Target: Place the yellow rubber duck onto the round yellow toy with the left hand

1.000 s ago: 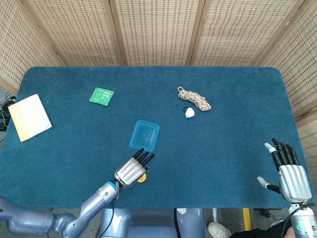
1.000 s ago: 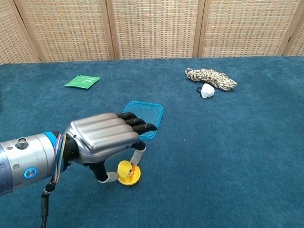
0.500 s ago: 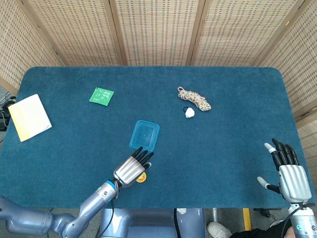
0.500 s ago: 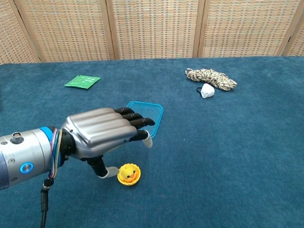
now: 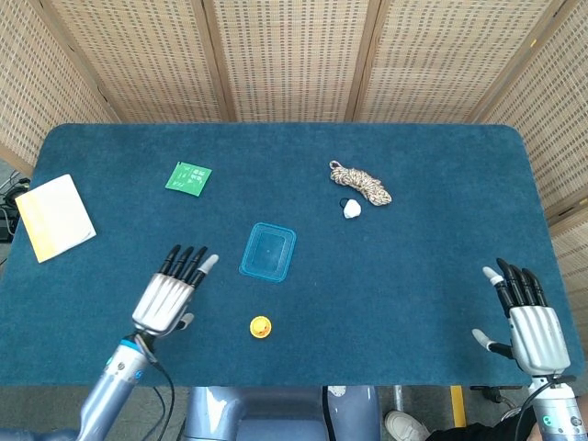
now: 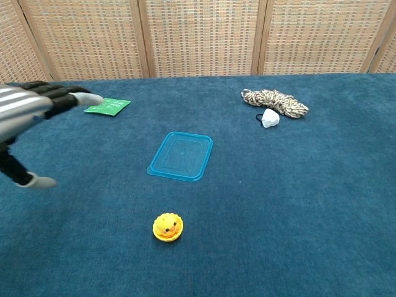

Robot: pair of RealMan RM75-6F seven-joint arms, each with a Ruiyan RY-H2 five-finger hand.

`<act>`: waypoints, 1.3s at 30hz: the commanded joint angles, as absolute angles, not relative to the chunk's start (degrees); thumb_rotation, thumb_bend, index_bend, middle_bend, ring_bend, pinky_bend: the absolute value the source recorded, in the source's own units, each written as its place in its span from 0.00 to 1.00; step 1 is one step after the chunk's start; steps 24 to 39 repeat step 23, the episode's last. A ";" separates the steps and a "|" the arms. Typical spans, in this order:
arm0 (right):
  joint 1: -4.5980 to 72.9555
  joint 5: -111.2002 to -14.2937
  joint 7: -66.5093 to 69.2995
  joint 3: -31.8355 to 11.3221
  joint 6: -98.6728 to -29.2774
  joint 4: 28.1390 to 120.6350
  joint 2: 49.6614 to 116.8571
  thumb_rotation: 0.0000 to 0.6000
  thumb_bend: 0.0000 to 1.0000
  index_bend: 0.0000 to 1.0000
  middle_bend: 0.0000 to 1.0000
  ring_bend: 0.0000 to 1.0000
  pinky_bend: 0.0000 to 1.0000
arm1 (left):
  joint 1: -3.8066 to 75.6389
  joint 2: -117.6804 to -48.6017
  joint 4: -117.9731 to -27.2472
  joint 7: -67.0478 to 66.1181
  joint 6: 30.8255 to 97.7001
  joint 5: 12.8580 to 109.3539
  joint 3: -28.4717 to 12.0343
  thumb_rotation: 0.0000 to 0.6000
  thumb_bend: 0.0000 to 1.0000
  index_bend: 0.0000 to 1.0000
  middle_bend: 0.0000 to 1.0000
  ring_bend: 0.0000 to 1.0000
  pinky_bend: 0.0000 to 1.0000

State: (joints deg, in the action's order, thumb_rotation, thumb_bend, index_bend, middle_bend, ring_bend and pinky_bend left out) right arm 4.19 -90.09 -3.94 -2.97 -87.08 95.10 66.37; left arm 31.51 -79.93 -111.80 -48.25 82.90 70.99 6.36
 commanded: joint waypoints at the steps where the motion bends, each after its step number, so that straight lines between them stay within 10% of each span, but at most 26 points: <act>1: 4.26 -90.53 -4.28 -2.69 -86.95 95.17 66.52 1.00 0.00 0.08 0.00 0.00 0.00 | 24.70 -74.60 -113.93 -44.73 90.53 76.20 10.83 1.00 0.14 0.00 0.00 0.00 0.00; 14: 4.15 -91.44 -4.78 -2.69 -87.94 94.49 67.23 1.00 0.00 0.04 0.00 0.00 0.00 | 11.74 -70.17 -106.96 -35.66 101.90 82.79 14.33 1.00 0.11 0.00 0.00 0.00 0.00; 39: 4.41 -92.14 -6.11 -2.07 -87.24 94.83 67.45 1.00 0.00 0.04 0.00 0.00 0.00 | 8.80 -69.38 -104.67 -33.93 100.23 85.22 13.26 1.00 0.12 0.00 0.00 0.00 0.00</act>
